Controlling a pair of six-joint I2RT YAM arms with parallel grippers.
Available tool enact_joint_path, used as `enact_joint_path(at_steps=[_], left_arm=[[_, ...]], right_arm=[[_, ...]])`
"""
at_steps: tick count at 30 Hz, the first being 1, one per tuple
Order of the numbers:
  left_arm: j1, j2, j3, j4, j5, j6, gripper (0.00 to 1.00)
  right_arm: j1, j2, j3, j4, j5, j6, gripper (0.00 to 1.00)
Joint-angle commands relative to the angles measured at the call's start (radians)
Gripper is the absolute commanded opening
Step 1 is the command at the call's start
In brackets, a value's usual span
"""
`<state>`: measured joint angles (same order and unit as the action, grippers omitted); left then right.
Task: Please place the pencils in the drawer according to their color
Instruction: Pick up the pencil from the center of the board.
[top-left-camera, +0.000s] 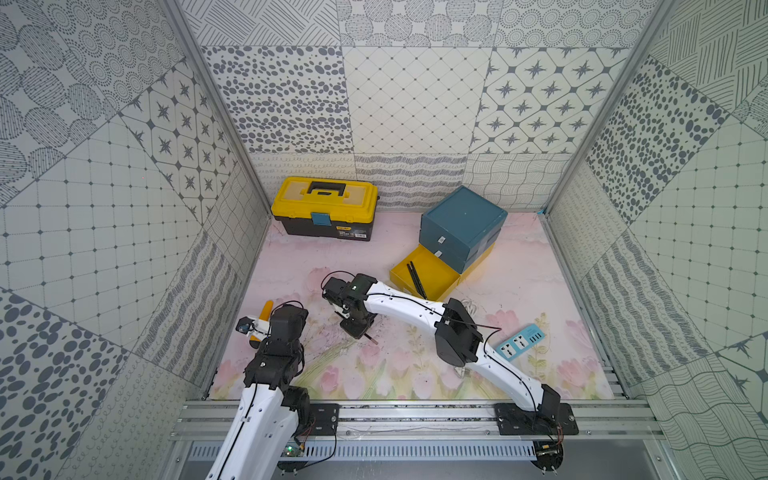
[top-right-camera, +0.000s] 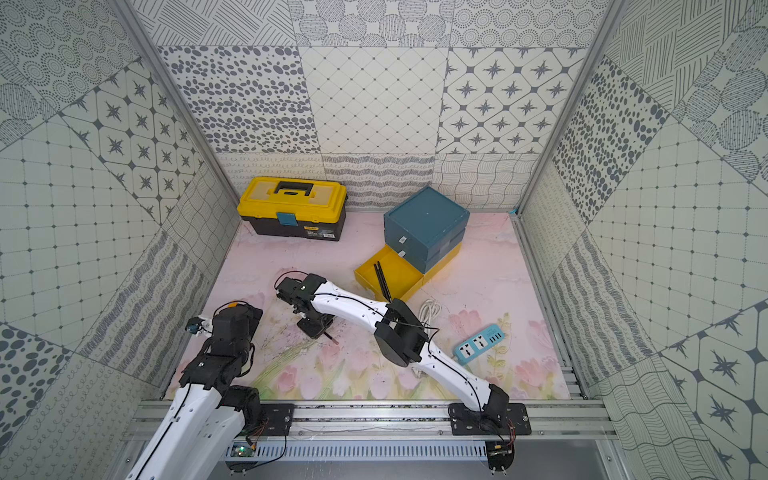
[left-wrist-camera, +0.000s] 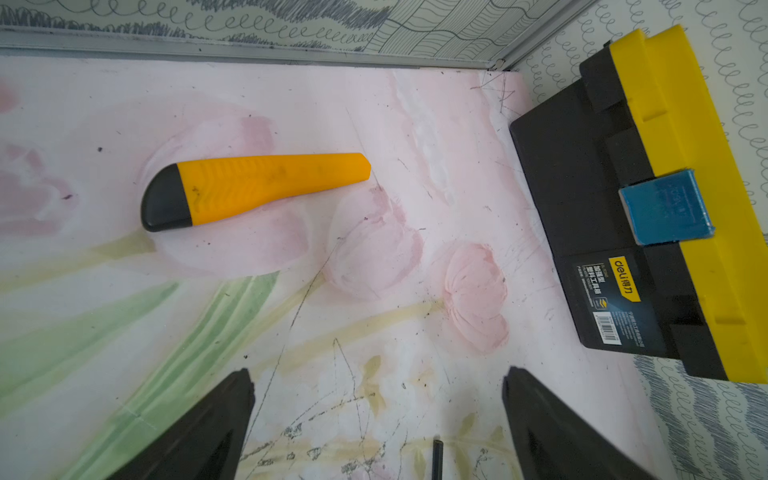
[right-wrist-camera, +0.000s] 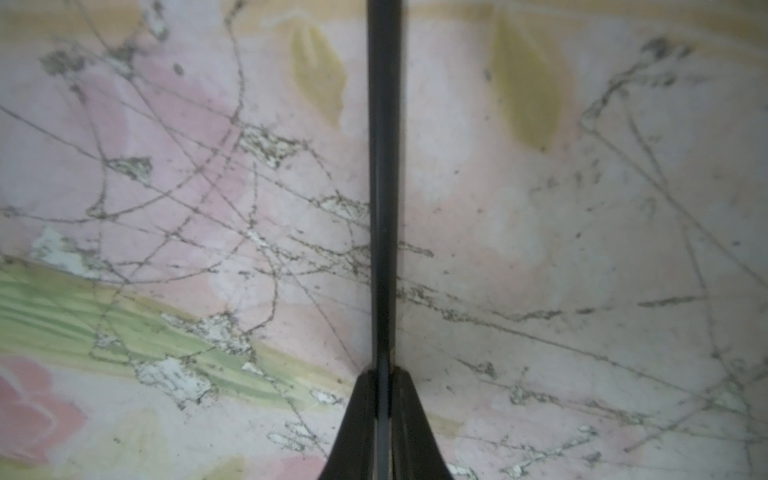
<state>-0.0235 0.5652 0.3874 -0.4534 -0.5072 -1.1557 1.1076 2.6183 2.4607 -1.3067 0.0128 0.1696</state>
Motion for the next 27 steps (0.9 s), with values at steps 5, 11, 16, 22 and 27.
enact_joint_path(at_steps=[5,11,16,22,27], left_arm=[[0.004,0.046,0.008,0.08,0.017,0.055,0.99],[0.005,0.1,0.019,0.118,0.062,0.086,0.99],[0.005,0.147,0.037,0.13,0.092,0.104,0.99],[0.005,0.187,0.062,0.14,0.125,0.146,0.99],[0.004,0.221,0.088,0.147,0.154,0.175,0.99]], right_arm=[[-0.046,0.009,-0.058,-0.081,0.007,0.01,0.0],[-0.077,-0.068,-0.074,-0.058,-0.017,0.014,0.0],[-0.096,-0.127,-0.074,-0.053,-0.005,0.013,0.0],[-0.122,-0.197,-0.074,-0.049,0.025,0.019,0.0],[-0.154,-0.249,-0.074,-0.047,0.033,0.016,0.0]])
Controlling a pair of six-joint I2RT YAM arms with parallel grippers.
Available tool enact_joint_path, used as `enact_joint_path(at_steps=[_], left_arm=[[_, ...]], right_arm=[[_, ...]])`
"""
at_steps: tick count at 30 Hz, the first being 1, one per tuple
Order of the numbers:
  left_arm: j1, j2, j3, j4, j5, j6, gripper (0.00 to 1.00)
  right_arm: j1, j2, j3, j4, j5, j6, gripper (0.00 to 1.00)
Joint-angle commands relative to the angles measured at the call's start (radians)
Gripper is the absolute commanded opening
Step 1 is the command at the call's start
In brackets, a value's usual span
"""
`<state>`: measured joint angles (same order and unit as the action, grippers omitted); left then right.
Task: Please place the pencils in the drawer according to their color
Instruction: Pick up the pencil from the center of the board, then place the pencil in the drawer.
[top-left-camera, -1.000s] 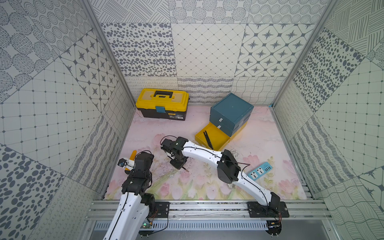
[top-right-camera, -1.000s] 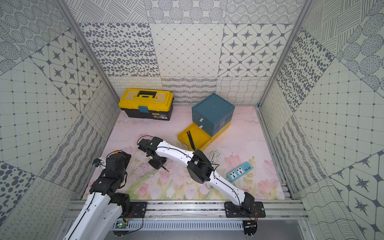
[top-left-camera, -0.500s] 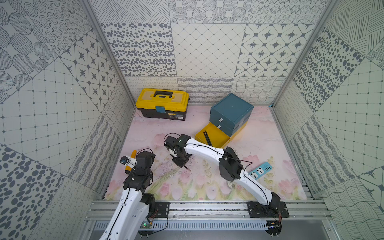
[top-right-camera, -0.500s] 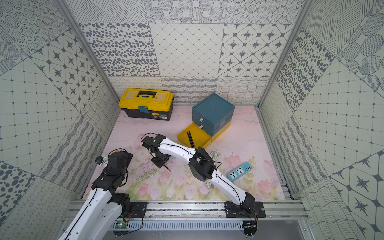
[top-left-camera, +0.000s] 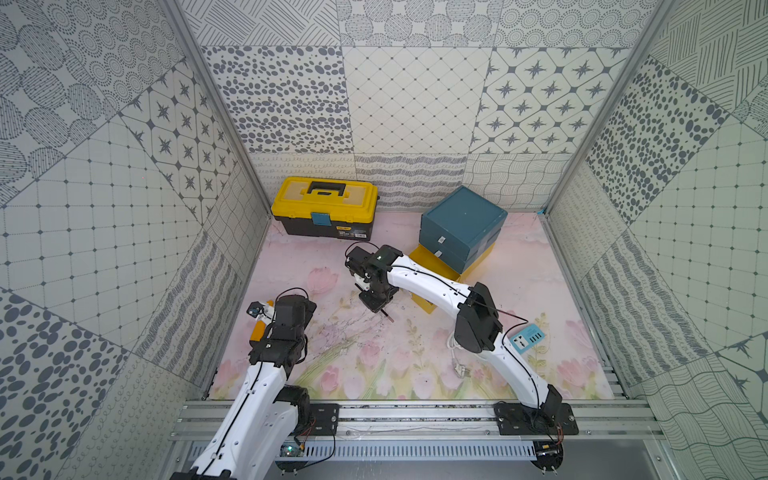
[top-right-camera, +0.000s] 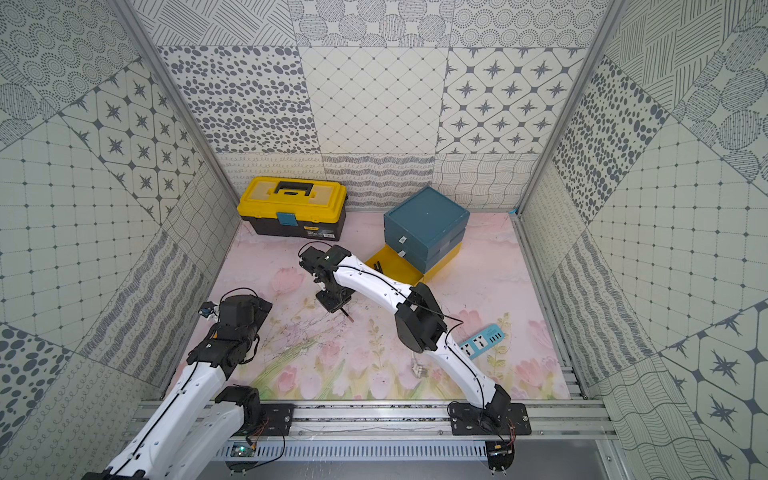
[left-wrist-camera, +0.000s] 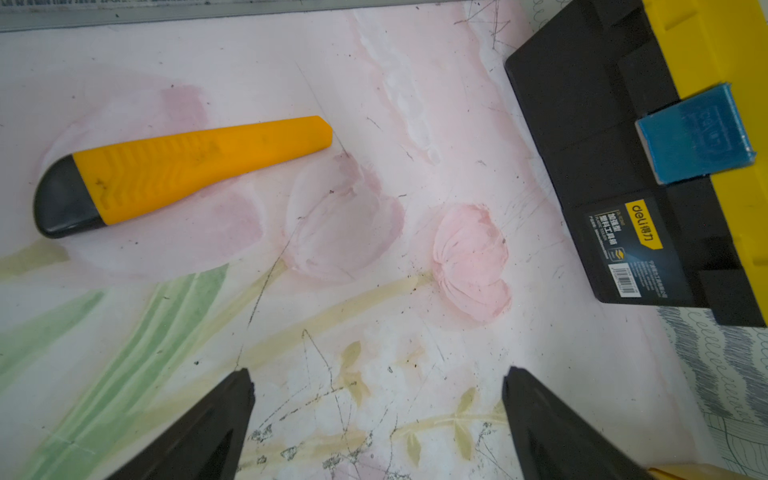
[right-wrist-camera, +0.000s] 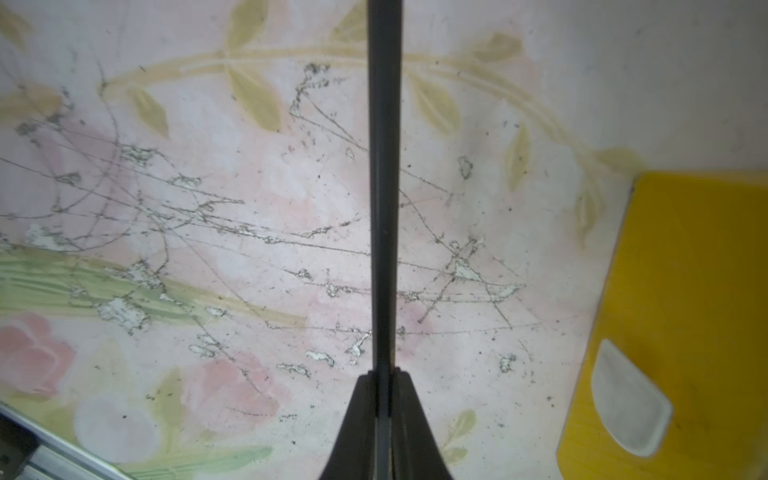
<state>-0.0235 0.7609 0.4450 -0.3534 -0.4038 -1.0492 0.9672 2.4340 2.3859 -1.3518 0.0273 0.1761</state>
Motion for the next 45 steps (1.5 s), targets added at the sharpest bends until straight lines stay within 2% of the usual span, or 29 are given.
enact_joint_path(at_steps=[1,10,16,28,45], left_arm=[[0.005,0.033,0.033,0.05,0.059,0.075,0.99],[0.005,0.139,0.094,0.077,0.162,0.142,0.99],[0.005,0.221,0.152,0.09,0.28,0.187,0.99],[-0.001,0.343,0.219,0.159,0.541,0.227,0.99],[-0.135,0.422,0.227,0.225,0.556,0.183,0.99]], right_arm=[[-0.021,-0.074,0.001,-0.002,0.023,0.008,0.0],[-0.095,-0.168,-0.023,-0.003,0.114,0.0,0.0],[-0.149,-0.23,-0.08,0.022,0.185,-0.006,0.0],[-0.248,-0.359,-0.357,0.226,0.206,0.002,0.0],[-0.285,-0.319,-0.489,0.29,0.214,0.045,0.0]])
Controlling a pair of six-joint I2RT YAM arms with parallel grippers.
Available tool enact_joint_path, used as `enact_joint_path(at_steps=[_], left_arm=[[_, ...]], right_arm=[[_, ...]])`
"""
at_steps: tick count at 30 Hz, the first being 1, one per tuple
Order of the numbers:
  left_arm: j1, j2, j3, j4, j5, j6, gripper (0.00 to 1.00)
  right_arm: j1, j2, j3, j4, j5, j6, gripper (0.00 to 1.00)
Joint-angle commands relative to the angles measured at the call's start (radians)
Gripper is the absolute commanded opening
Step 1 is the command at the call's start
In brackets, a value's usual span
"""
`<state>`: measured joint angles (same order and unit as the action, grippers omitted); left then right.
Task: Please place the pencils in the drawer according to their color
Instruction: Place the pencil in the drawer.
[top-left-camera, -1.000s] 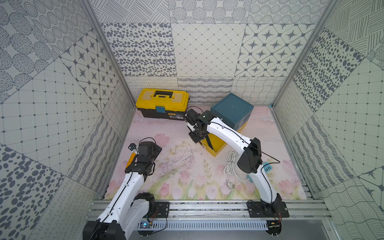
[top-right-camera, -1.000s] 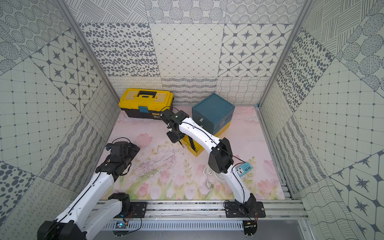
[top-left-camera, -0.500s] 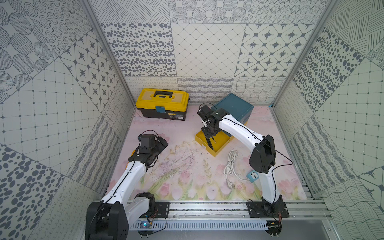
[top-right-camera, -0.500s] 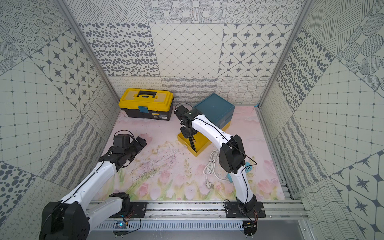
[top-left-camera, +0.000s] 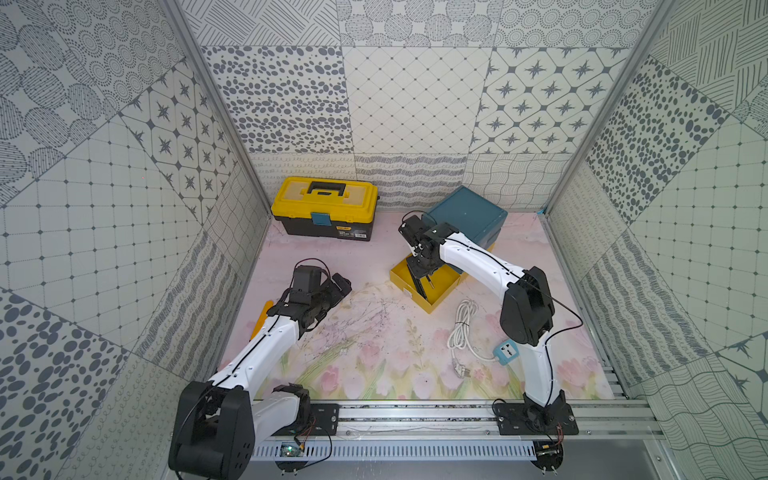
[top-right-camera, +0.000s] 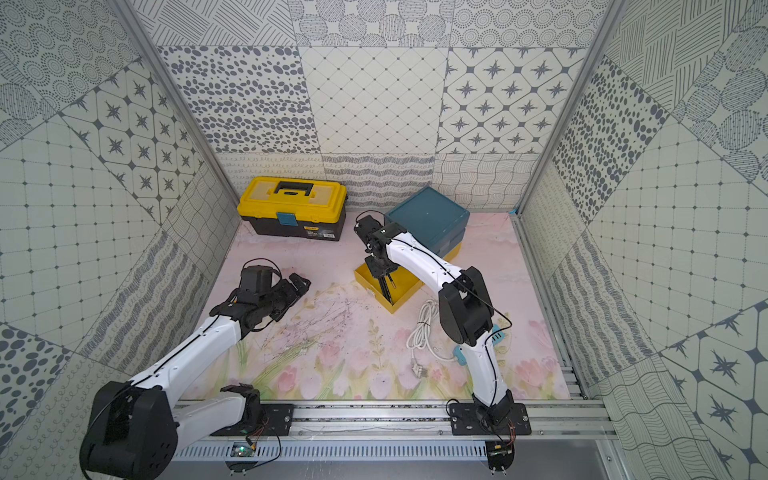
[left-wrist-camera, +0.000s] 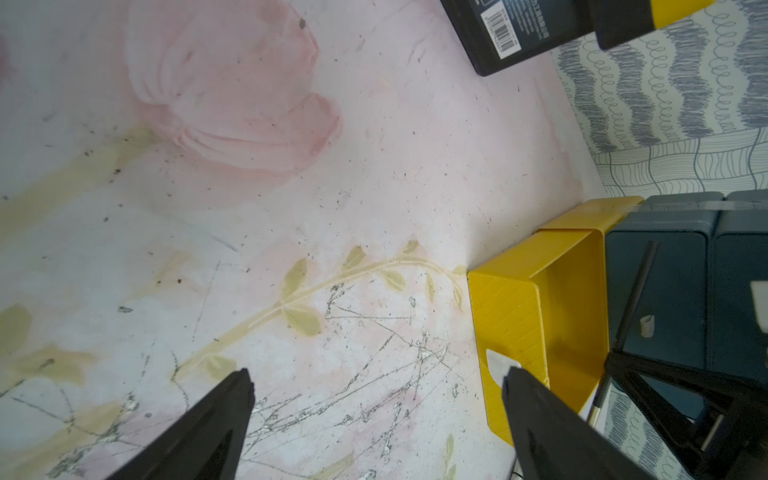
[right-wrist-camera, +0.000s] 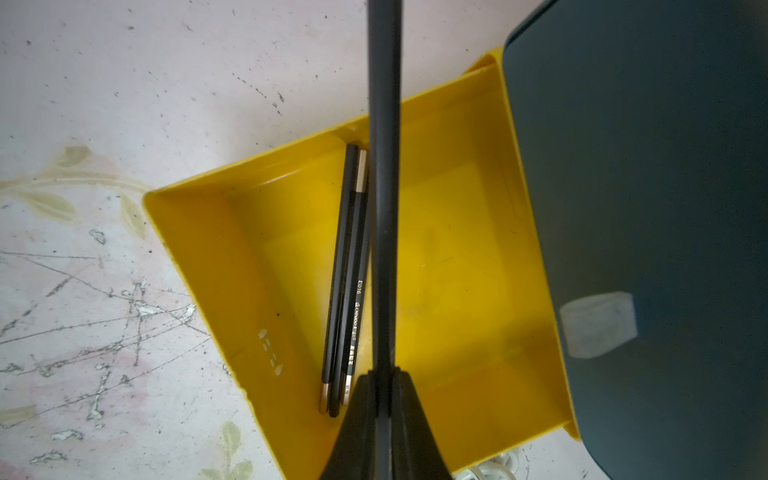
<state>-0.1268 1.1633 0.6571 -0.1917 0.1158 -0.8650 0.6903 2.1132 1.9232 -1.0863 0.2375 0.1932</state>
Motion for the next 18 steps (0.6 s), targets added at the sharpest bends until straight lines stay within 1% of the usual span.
enact_joint_path(at_steps=[1,11,18], left_arm=[[-0.04,0.026,0.017,0.069,0.038,-0.003,0.99],[-0.079,0.078,0.035,0.104,0.054,-0.014,0.99],[-0.092,0.091,0.041,0.113,0.053,-0.02,0.99]], right_arm=[[-0.009,0.002,-0.034,0.025,0.002,0.03,0.0],[-0.019,0.036,-0.074,0.026,0.0,0.038,0.0],[-0.02,0.069,-0.066,0.039,-0.005,0.032,0.06]])
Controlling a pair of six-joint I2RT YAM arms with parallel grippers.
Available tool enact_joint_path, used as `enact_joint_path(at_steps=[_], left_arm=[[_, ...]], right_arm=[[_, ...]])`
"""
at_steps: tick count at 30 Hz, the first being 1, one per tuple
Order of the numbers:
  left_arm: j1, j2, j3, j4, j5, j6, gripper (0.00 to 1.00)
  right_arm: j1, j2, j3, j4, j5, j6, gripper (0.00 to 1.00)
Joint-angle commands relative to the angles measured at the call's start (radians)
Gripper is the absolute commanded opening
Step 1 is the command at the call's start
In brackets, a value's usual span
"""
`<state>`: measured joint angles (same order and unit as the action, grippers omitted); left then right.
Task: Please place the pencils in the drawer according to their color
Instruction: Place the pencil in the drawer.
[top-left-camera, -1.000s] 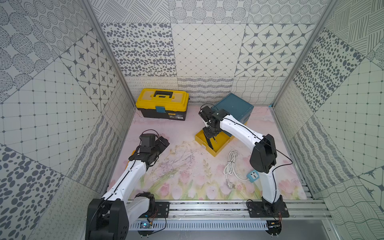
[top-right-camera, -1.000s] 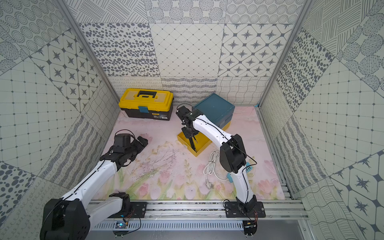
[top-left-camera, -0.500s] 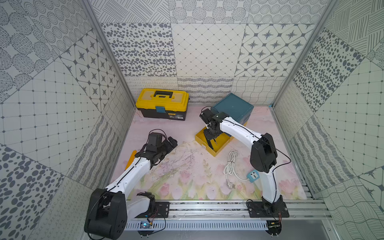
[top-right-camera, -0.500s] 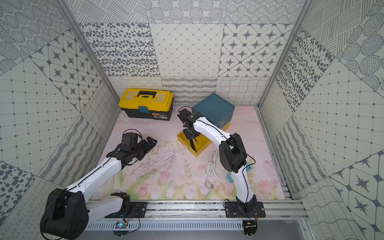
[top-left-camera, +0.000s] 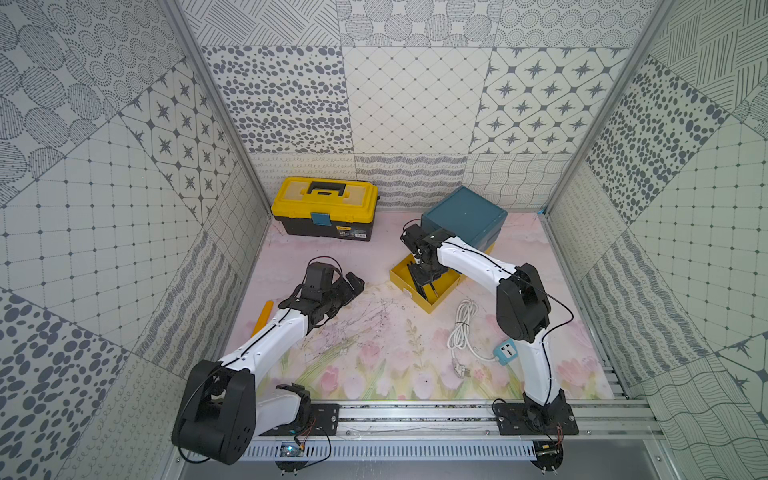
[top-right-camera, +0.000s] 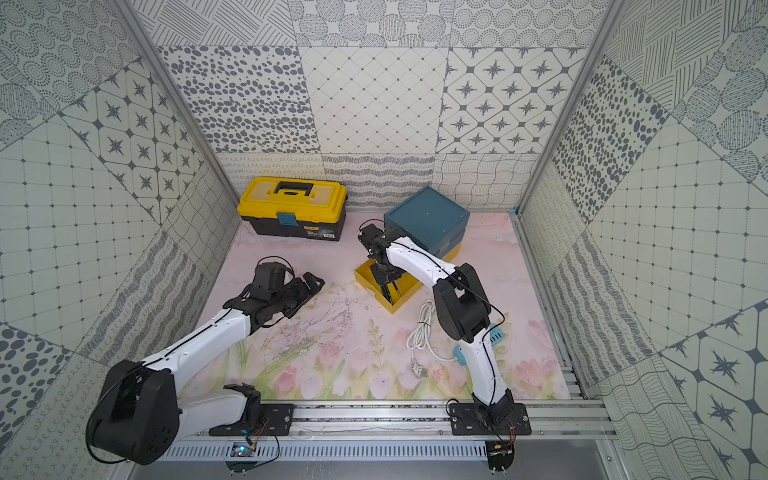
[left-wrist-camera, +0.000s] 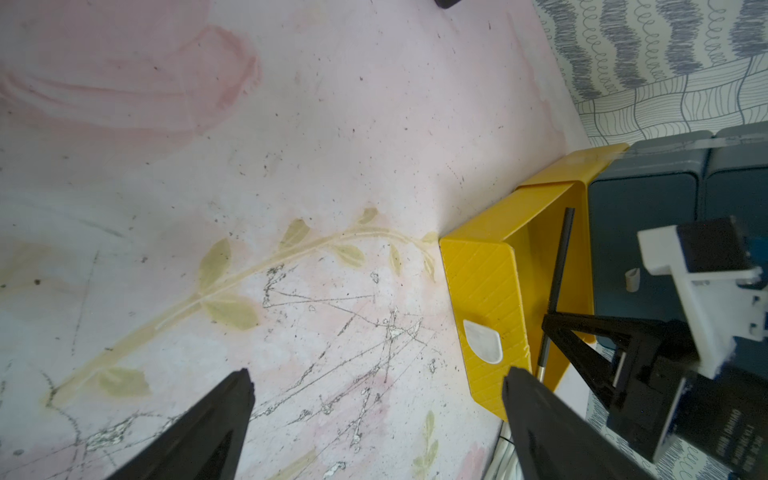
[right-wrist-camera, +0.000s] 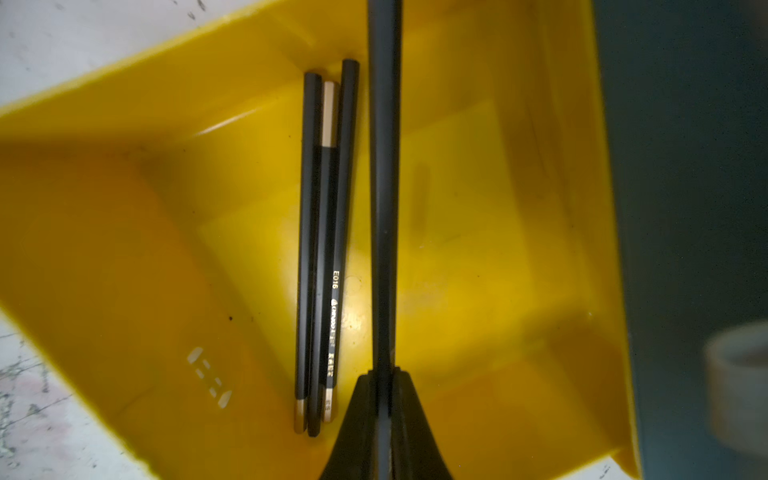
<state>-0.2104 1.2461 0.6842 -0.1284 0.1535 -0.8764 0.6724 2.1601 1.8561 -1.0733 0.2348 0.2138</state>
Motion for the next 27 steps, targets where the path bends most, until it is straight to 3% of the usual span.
enact_joint_path(at_steps=[1,11,21,27], left_arm=[[-0.009,0.011,0.015,0.051,0.017,-0.008,0.99],[-0.033,0.042,0.032,0.078,0.039,0.004,0.99],[-0.091,0.059,0.043,0.137,0.05,0.077,0.99],[-0.15,0.058,0.034,0.212,0.057,0.17,0.99]], right_arm=[[-0.003,0.025,0.002,0.026,-0.003,0.011,0.08],[-0.002,0.001,0.0,0.024,-0.002,0.01,0.26],[-0.004,-0.114,-0.003,0.024,-0.038,0.018,0.28],[-0.004,-0.227,-0.027,0.037,-0.023,0.022,0.35]])
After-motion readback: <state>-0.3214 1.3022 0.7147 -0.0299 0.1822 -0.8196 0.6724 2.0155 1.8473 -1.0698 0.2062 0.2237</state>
